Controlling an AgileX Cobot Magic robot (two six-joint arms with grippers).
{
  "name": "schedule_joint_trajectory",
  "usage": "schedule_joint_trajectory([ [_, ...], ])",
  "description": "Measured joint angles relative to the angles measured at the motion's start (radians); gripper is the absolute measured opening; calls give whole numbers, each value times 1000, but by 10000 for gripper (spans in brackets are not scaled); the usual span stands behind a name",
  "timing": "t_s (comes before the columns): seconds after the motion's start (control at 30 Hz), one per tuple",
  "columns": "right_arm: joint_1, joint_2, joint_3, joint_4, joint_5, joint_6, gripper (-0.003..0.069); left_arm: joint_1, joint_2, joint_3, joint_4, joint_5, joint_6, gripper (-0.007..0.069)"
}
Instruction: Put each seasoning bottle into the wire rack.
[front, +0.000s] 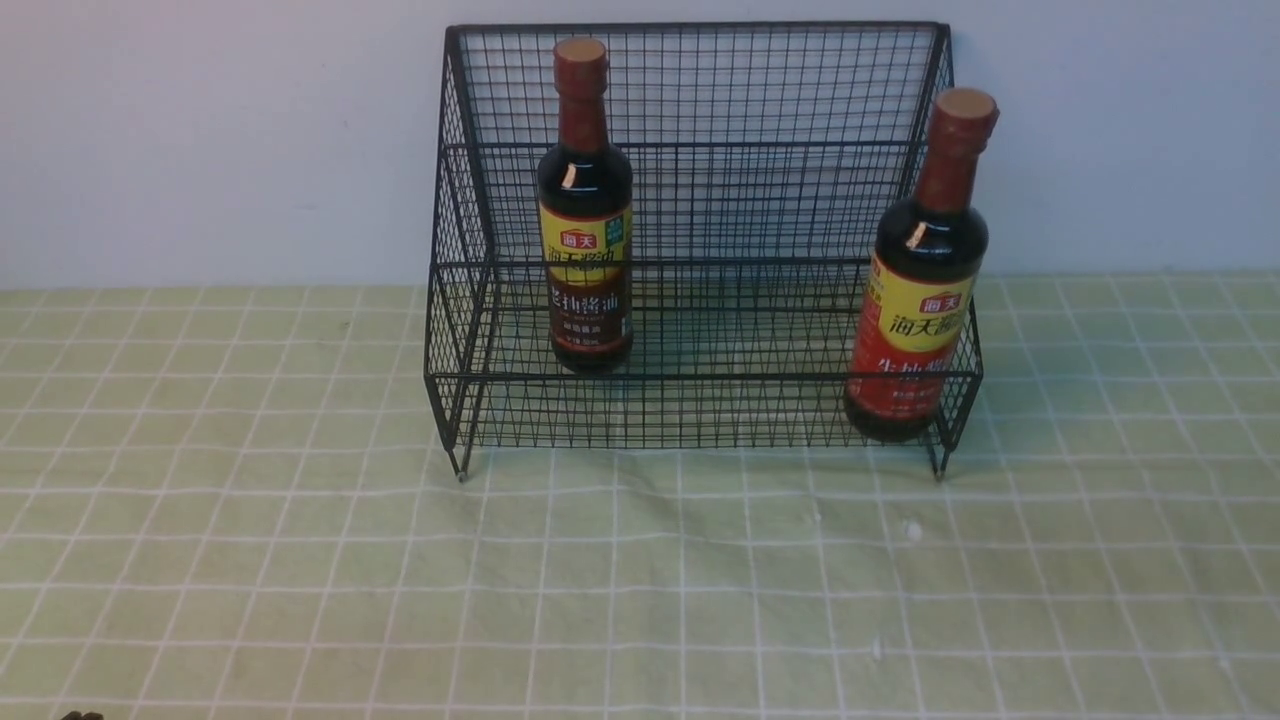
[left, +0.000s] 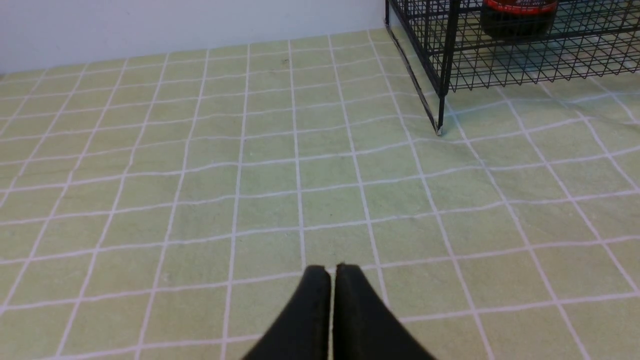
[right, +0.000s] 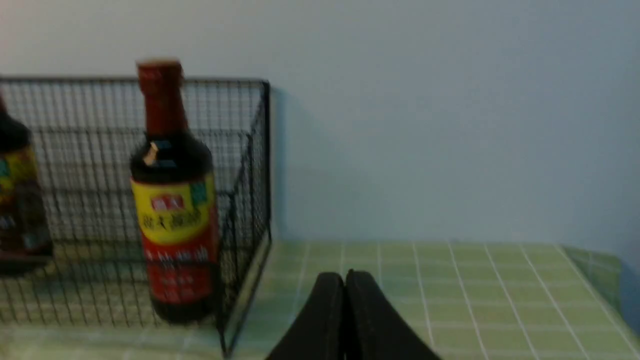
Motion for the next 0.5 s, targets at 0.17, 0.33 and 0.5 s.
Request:
schedule_joint_trajectory([
  [0.17,-21,-31,149,-26,52,-5,-14,0,0,0,0,0,0,-6],
  [0.33,-21,-85,213,-32,40,-6,-14,0,-1,0,0,0,0,-6],
  [0.5,-21,-87,214,-32,33,-8,-14,0,-1,0,0,1,0,-6],
])
